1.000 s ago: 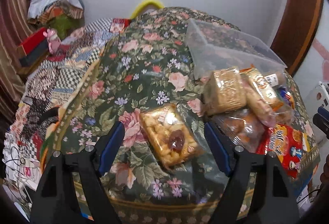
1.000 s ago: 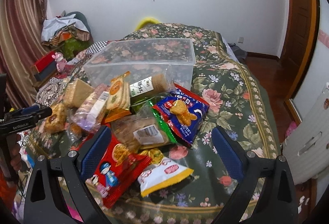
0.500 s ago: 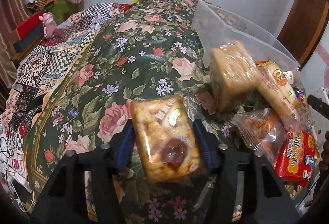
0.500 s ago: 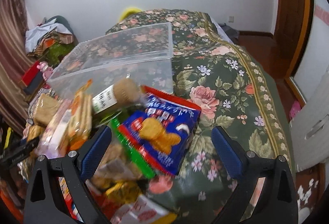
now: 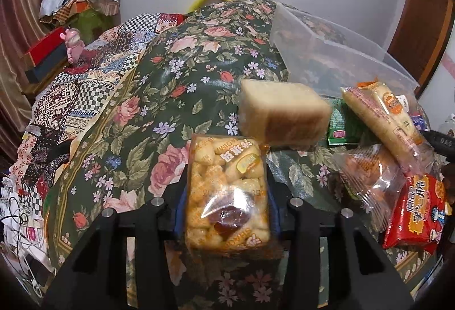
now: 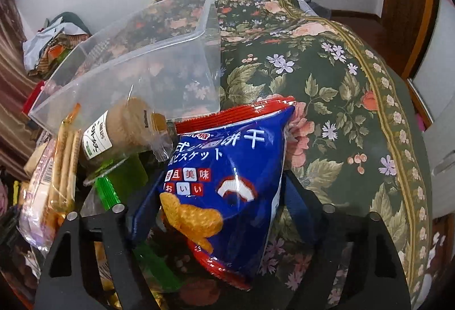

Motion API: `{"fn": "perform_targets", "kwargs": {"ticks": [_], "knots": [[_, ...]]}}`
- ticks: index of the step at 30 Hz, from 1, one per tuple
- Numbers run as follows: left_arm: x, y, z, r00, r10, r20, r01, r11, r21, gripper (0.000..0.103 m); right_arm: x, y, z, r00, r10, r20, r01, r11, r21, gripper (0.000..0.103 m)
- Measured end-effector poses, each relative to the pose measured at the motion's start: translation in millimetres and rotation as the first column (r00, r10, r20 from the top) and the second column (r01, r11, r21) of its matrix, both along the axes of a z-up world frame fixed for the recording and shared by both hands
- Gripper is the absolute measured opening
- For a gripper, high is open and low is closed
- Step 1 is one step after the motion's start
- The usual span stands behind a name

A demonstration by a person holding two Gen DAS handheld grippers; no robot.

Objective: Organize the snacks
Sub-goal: 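Grasp the cracker bag with the left tool while the right tool grasps the blue biscuit bag, then carry both bags into the clear box and open both tools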

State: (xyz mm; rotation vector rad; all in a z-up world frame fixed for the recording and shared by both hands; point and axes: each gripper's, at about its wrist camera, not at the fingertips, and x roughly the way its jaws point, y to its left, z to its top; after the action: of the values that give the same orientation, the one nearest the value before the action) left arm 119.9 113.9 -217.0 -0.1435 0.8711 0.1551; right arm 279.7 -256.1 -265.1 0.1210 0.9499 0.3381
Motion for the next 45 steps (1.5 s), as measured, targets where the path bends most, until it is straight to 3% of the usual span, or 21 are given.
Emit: {"fn": "perform_targets", "kwargs": {"ticks": [3, 8, 17, 29, 38, 45], "knots": [[-5, -2, 9, 1.000, 0.002, 0.023, -0.002, 1.000, 0.021, 0.044, -8, -1, 5, 1.000, 0.013, 0.009, -0.013, 1.000, 0.005, 0.061], [-9, -5, 28, 0.998, -0.005, 0.057, 0.003, 1.000, 0.022, 0.044, -19, -9, 11, 1.000, 0.002, 0.022, -0.002, 1.000, 0.015, 0.057], [-5, -22, 60, 0.993, -0.044, 0.110, 0.042, 0.999, 0.025, 0.044, -46, -25, 48, 0.995, -0.022, 0.101, 0.021, 1.000, 0.006, 0.056], [25, -51, 114, 0.976, -0.115, 0.182, 0.110, 0.993, 0.041, 0.044, -57, -18, 110, 0.963, 0.019, 0.267, -0.035, 0.998, 0.055, 0.056], [57, -74, 142, 0.964, -0.144, 0.225, 0.137, 0.990, 0.043, 0.044, -37, 8, 122, 0.950, 0.060, 0.308, -0.090, 0.992, 0.085, 0.056], [91, -87, 138, 0.967, -0.147, 0.210, 0.144, 0.989, 0.032, 0.044, -20, 32, 124, 0.944, 0.095, 0.316, -0.134, 0.985, 0.105, 0.056]]}}
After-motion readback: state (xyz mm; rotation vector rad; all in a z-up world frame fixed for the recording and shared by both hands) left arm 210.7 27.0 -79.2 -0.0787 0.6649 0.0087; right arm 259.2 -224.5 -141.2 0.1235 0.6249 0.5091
